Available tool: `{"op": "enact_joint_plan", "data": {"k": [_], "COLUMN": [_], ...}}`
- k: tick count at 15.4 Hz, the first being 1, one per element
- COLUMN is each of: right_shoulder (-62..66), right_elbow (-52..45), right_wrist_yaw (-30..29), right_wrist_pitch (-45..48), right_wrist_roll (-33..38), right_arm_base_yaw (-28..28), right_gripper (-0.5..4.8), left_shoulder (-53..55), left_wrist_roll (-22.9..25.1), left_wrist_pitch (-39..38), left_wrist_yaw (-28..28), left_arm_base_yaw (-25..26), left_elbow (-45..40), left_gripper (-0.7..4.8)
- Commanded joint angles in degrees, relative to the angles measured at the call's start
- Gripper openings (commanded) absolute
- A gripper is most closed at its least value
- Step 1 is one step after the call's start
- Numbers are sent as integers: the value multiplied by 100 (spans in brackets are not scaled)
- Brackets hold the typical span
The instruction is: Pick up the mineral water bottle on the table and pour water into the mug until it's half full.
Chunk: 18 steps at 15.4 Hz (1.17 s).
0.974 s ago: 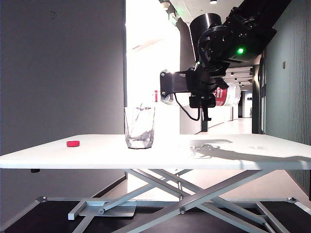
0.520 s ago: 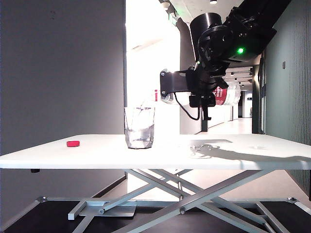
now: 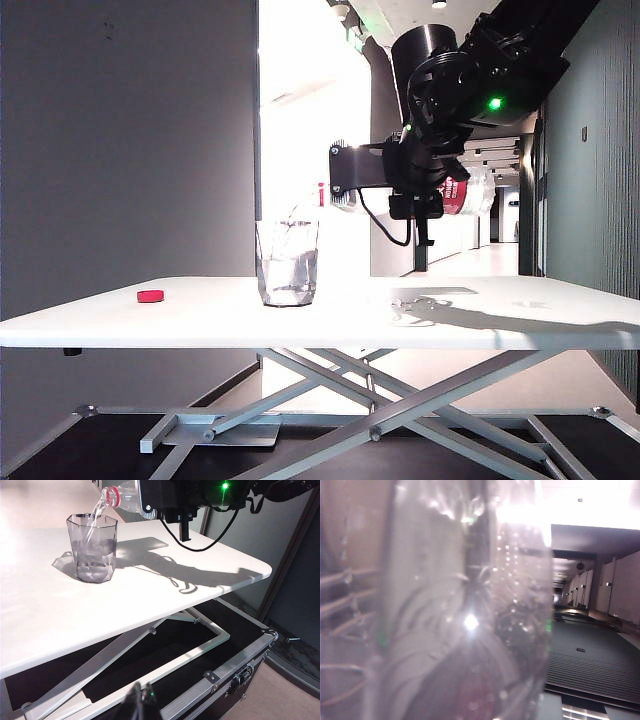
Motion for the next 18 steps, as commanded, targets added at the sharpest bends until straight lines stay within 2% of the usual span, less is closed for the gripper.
{"op": "enact_joint_plan", "data": {"k": [1,3,5,7,8,10,12,14,16,18], "right_shoulder": [-107,-107,-107,-107,-107,-107,-92,-83,157,511], "right_elbow": [63,61,61,59,59,57,50,50,50,50], "right_wrist_yaw": [46,-4,-131,-535,-879,-1508,-2756,-3517,-4677,-5464], "right_wrist_pitch": [310,310,282,267,264,186,197,330,1099,1902], "right_wrist_roll": [595,1762,2605,3746,4581,5628,6625,6970,7766,8389], "right_arm_base_yaw": [2,2,2,-2,-13,-101,-472,-828,-1259,-1530], "right_gripper": [175,175,175,177,180,181,180,180,180,180], "left_shoulder": [4,2,2,2,2,2,2,2,2,2], "left_wrist_roll": [28,31,31,31,59,94,92,94,94,94], "left_wrist_pitch": [-26,-26,-28,-28,-28,-28,-28,-28,-28,-28], "left_wrist_yaw": [42,42,42,39,42,39,42,42,44,131], "left_arm_base_yaw": [-7,-7,-7,-7,-7,-7,-7,-7,-7,-9], "left_elbow": [7,7,7,7,7,7,7,7,7,7], "left_gripper": [-5,-5,-5,-5,-5,-5,-5,-5,-5,-5]}}
